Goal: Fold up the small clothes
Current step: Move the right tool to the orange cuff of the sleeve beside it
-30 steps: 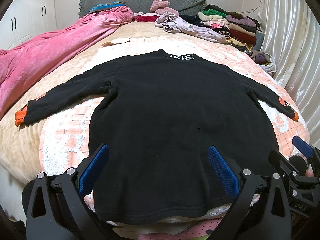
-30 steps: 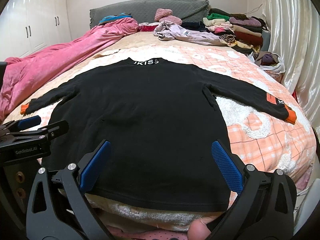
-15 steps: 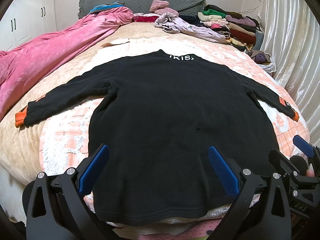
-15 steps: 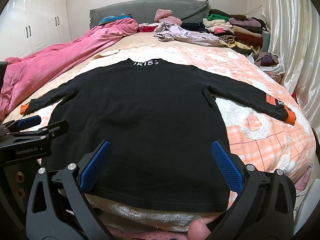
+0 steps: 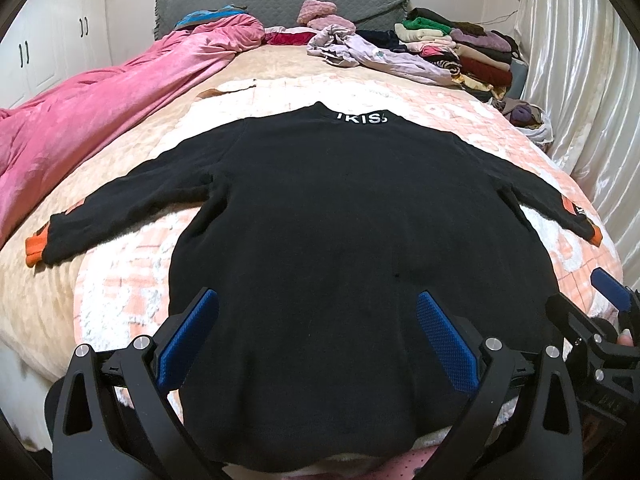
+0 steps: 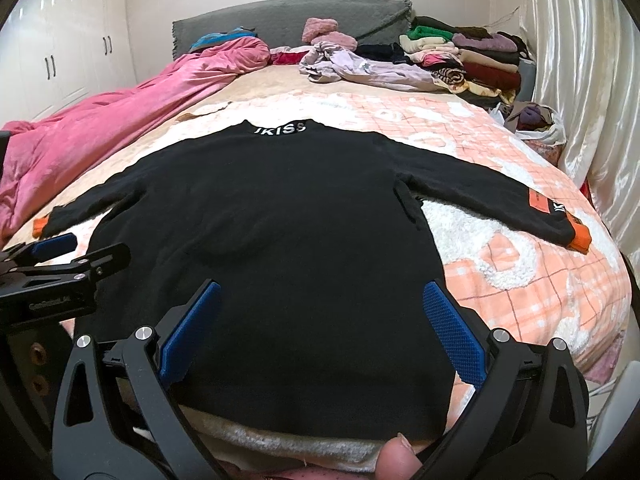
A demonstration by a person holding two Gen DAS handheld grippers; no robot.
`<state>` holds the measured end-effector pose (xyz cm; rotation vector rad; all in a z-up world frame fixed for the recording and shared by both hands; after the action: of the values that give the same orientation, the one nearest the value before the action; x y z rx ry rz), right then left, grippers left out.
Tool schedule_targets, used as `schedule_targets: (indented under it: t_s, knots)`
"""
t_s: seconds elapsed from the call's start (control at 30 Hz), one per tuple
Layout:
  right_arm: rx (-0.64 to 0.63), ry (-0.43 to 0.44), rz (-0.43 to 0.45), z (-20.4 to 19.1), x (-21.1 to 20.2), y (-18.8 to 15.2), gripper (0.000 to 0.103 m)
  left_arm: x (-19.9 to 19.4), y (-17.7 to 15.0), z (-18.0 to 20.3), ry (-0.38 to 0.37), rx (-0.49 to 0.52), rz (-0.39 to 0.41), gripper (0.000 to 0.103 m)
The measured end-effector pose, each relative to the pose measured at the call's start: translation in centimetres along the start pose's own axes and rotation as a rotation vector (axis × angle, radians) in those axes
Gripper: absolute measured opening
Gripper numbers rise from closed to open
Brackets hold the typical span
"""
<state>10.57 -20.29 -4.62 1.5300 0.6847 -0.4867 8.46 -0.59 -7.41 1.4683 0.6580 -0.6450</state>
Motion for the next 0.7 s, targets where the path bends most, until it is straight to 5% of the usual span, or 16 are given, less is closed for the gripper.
schedule_targets:
  t_s: [0.7]
  knots:
    - [0.095,-0.084,0.006,7.0,4.6,4.5,0.095,4.9,4.2,2.6,-0.031,0.043,-0.021,0.099]
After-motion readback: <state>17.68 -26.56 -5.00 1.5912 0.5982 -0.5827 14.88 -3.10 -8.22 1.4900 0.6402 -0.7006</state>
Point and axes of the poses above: each gripper's, at about its wrist camera, not at the fingertips, and x roughly the way its jaws point, z to its right, y to its top, the point moved 10 cm from there along x, roughly the way its jaws point, and after that the axes turned 4 degrees about x, right-handed, at the moved point
